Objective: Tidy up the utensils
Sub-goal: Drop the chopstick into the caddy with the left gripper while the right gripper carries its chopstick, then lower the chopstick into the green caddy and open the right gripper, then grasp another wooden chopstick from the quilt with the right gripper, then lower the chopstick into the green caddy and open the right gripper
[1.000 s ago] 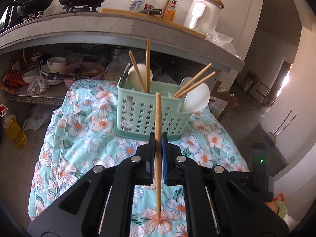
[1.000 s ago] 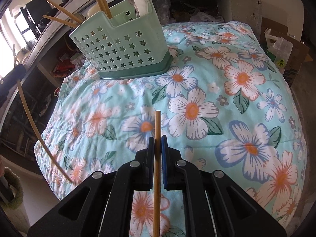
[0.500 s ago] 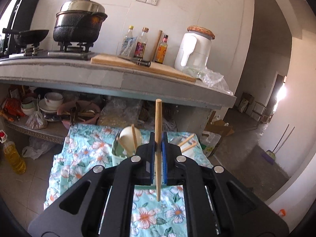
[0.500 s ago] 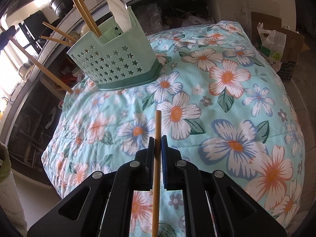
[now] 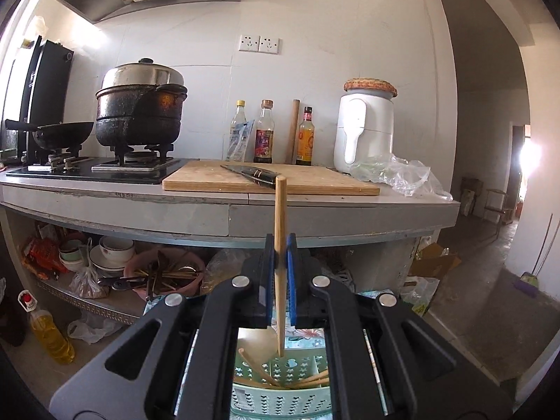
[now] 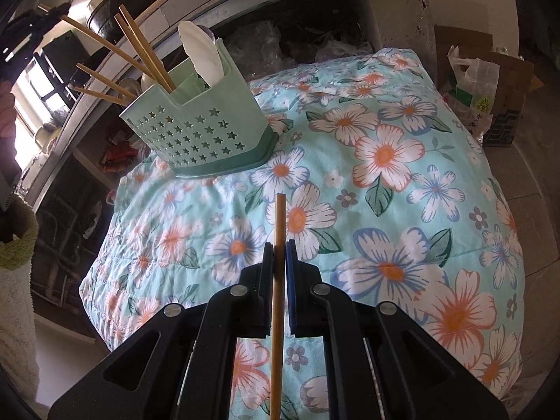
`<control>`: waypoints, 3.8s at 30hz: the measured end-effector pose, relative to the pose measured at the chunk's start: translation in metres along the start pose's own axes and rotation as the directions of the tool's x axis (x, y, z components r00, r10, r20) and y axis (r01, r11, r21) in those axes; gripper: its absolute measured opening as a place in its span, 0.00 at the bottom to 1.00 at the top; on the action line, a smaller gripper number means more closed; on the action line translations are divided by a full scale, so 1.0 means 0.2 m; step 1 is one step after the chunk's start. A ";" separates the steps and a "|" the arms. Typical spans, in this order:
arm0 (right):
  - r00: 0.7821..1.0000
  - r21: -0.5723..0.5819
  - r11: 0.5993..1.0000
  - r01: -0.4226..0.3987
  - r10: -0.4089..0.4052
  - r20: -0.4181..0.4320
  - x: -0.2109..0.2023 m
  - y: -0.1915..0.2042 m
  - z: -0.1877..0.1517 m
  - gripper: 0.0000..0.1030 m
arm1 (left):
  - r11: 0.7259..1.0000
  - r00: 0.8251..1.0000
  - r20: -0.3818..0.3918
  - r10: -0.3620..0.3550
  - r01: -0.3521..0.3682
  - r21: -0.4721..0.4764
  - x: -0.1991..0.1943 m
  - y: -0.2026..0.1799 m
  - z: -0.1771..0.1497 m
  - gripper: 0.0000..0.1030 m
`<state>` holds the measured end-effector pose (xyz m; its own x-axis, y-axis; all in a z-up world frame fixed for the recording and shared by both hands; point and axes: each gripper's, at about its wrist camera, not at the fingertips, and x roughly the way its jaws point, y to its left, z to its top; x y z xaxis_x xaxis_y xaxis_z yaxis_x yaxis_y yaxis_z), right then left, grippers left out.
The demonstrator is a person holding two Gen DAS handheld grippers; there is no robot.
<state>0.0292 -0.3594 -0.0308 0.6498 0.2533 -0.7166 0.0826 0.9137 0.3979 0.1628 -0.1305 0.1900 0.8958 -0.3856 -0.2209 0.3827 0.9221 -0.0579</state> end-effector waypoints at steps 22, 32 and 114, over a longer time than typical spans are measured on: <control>0.998 -0.056 0.998 0.019 -0.016 0.061 -0.11 0.09 0.09 0.07 | 0.995 0.997 -0.044 -0.065 0.061 -0.077 -0.31 0.22 -0.40 0.72; 0.958 -0.217 0.976 -0.010 0.072 0.278 -0.33 0.46 0.40 0.07 | 0.986 0.959 -0.278 -0.047 0.000 -0.169 -0.50 0.37 -0.94 0.79; 0.841 -0.263 0.963 0.065 0.089 0.534 -0.46 0.97 1.07 0.07 | 0.970 0.849 -0.528 0.024 -0.148 -0.194 -0.52 0.71 -1.31 0.81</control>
<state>0.1467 -0.2736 0.2345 0.9571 0.1249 -0.2616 -0.0771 0.9796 0.1857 0.0653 0.0491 -0.0496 0.6507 -0.2877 -0.7027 0.1946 0.9577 -0.2119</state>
